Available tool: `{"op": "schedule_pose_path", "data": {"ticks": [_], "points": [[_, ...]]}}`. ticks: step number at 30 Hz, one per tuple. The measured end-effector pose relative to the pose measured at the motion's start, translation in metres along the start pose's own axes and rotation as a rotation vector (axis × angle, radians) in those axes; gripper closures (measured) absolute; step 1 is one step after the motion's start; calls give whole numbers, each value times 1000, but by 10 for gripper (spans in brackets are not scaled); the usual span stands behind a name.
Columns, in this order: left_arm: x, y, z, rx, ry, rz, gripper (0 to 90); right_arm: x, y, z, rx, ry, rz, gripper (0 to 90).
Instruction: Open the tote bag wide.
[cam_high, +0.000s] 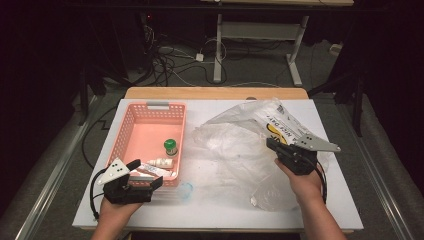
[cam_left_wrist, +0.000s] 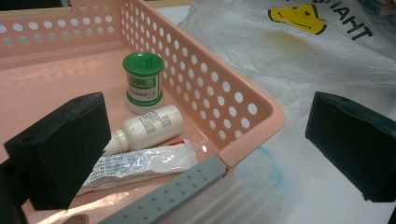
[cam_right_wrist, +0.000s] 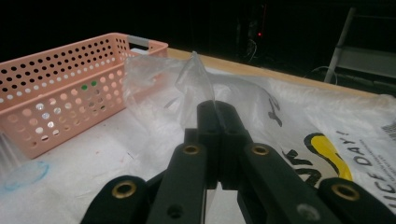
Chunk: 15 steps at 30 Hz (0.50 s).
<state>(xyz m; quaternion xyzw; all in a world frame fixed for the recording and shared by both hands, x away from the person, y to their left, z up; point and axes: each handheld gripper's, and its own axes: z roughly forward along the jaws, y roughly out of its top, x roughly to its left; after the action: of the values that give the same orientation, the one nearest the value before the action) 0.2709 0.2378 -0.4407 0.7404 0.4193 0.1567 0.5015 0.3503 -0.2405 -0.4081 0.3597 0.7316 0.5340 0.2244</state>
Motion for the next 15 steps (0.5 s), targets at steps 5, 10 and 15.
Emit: {"op": "schedule_pose_path", "data": {"ticks": [5, 10, 15], "points": [[-1, 0, -2, -1, 6, 3, 0, 1, 4, -3, -20, -6, -8, 900], [-1, 1, -3, -2, 17, 0, 0, 2, 3, -3, -17, 2, -9, 900], [4, 2, -5, -3, 25, -22, 7, 3, 4, -2, -16, 6, -8, 900]]}}
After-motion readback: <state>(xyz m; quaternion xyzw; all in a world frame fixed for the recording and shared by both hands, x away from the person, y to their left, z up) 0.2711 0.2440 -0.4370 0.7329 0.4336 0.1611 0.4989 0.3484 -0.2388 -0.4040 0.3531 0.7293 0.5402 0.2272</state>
